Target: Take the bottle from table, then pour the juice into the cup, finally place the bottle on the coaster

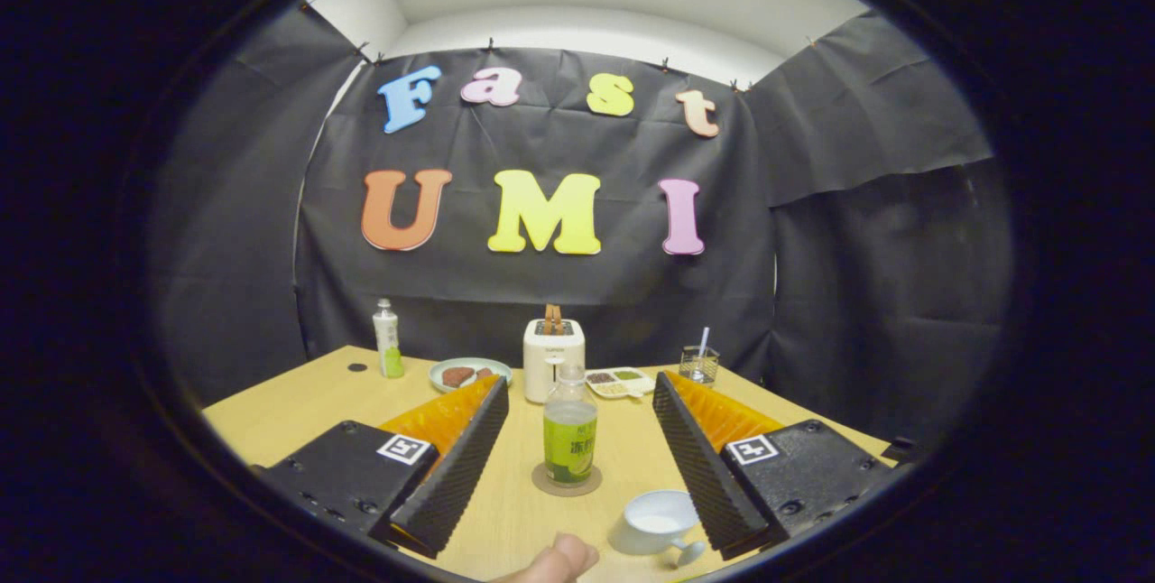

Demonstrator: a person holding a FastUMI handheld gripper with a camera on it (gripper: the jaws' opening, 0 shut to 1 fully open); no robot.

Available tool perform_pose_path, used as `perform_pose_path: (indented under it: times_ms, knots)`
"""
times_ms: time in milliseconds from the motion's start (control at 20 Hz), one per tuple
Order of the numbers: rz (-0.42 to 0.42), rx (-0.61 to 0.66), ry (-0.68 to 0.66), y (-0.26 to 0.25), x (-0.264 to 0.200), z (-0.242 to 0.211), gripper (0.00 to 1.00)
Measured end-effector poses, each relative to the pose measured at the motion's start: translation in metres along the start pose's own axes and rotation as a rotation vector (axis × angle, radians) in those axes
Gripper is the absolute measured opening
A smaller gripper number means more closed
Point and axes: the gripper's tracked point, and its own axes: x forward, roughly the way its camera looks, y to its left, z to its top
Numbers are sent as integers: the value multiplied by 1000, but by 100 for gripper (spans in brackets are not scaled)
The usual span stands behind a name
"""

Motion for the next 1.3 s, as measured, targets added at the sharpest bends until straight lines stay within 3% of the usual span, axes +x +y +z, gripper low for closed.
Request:
perform_pose_path:
  times_ms: [250, 600, 800, 1300]
  knots:
    - [-14, -5, -42, -34, -51, 37, 100]
    - [85, 82, -45, -43, -122, 66, 100]
    - [151, 152, 17, -28, -147, 49, 100]
    - [169, 47, 20, 3, -172, 38, 100]
